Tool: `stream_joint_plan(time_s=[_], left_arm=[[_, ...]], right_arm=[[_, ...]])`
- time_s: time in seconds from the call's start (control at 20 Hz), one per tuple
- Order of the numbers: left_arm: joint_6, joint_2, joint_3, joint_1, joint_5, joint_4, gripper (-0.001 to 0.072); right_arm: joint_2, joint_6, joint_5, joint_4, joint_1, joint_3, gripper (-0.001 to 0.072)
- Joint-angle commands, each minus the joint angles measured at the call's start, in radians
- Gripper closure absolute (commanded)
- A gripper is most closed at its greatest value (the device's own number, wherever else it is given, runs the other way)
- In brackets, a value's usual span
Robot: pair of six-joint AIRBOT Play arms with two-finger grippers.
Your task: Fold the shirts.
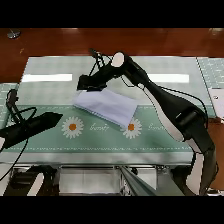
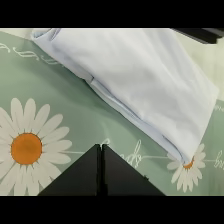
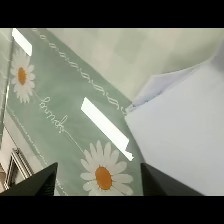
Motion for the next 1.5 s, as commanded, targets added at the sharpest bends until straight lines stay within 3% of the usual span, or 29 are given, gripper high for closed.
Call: stream_joint_plan(time_s=[0.0, 0.15, 0.25, 0.3, 0.4, 0.5, 0.55, 0.6, 0.7, 0.8, 1.15, 1.2, 1.25, 1.3, 1.45], left_arm=[[-0.010, -0.030, -0.013, 0.001, 0.053, -0.010, 0.0687], [-0.009, -0.031, -0.013, 0.001, 0.045, -0.010, 0.0687], [-0.009, -0.031, -0.013, 0.001, 0.037, -0.010, 0.0687], [-0.009, -0.031, -0.013, 0.001, 0.034, -0.010, 0.0687], [-0.008, -0.031, -0.013, 0.001, 0.025, -0.010, 0.0687], [-0.008, -0.031, -0.018, 0.001, 0.012, -0.010, 0.0687], [-0.009, -0.031, -0.018, 0.001, 0.008, -0.010, 0.0687], [-0.009, -0.031, -0.019, 0.001, 0.008, -0.010, 0.0687], [-0.009, -0.031, -0.018, 0.001, 0.010, -0.010, 0.0687], [-0.009, -0.031, -0.020, 0.001, 0.012, -0.010, 0.0687], [-0.009, -0.031, -0.024, 0.001, 0.046, -0.010, 0.0687], [-0.009, -0.031, -0.024, 0.001, 0.050, -0.010, 0.0687], [-0.009, -0.031, -0.024, 0.001, 0.049, -0.010, 0.0687], [-0.009, -0.031, -0.024, 0.001, 0.049, -0.010, 0.0686], [-0.009, -0.031, -0.024, 0.001, 0.045, -0.010, 0.0686]], right_arm=[[0.065, -0.035, 0.167, 0.025, -0.127, 0.008, 0.0096], [0.242, -0.047, 0.463, -0.163, -0.349, -0.032, 0.0097], [0.432, -0.057, 0.460, -0.423, -0.460, -0.233, 0.0096], [0.548, -0.031, 0.357, -0.472, -0.510, -0.425, 0.0096], [0.777, 0.047, 0.043, -0.424, -0.584, -0.890, 0.0096], [0.950, 0.105, -0.298, -0.221, -0.616, -1.321, 0.0097], [0.989, 0.083, -0.402, -0.078, -0.615, -1.465, 0.0097], [0.996, -0.002, -0.451, 0.072, -0.602, -1.564, 0.0097], [0.944, -0.150, -0.410, 0.216, -0.557, -1.606, 0.0097], [0.860, -0.207, -0.372, 0.263, -0.486, -1.570, 0.0097], [0.543, -0.208, -0.337, 0.275, -0.313, -1.272, 0.0120], [0.510, -0.208, -0.314, 0.275, -0.308, -1.226, 0.0265], [0.484, -0.214, -0.280, 0.274, -0.306, -1.176, 0.0532], [0.470, -0.261, -0.238, 0.270, -0.307, -1.119, 0.0690], [0.478, -0.237, -0.073, 0.098, -0.317, -0.857, 0.0690]])
